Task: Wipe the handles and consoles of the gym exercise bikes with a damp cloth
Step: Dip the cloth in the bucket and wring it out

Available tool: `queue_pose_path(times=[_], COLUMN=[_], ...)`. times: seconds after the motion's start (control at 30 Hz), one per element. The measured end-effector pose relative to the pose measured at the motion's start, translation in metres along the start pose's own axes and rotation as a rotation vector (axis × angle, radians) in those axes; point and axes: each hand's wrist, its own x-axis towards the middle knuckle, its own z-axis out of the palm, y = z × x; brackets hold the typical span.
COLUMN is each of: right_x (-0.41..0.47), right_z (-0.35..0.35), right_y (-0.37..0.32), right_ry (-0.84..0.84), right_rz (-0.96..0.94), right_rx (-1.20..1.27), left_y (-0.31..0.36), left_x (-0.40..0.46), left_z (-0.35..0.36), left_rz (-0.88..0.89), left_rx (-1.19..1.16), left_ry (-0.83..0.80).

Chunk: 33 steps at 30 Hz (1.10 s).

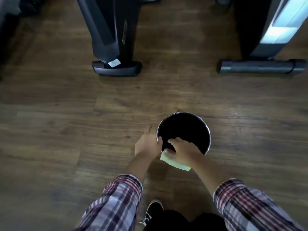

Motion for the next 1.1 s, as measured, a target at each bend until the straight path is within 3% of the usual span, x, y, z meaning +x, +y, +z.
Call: queue_pose_path(times=[0.13,0.37,0.5,0.63,0.87,1.1], right_x=[0.043,0.062,0.056,0.046,0.008,-0.071], right_z=[0.044,0.08,0.082,0.081,0.03,-0.092], right_y=[0.019,0.035,0.035,0.032,0.014,-0.031], right_ry=[-0.071,-0.133,-0.134,-0.122,-0.065,0.059], right_rz=[-0.018,-0.034,-0.088,-0.078,-0.022,-0.058], right_rx=[0.026,0.189,0.009,-0.009,0.156,0.226], left_y=[-0.027,-0.05,-0.05,-0.047,-0.022,0.035], left_x=[0.034,0.054,0.055,0.05,0.016,-0.039], left_z=[0.048,0.086,0.086,0.079,0.028,-0.087], left_rz=[-0.013,0.114,0.146,0.138,0.101,0.182], left_rx=[-0.003,-0.092,-0.116,-0.106,-0.029,0.016], left_ry=[0.007,0.037,0.046,0.024,-0.041,-0.069])
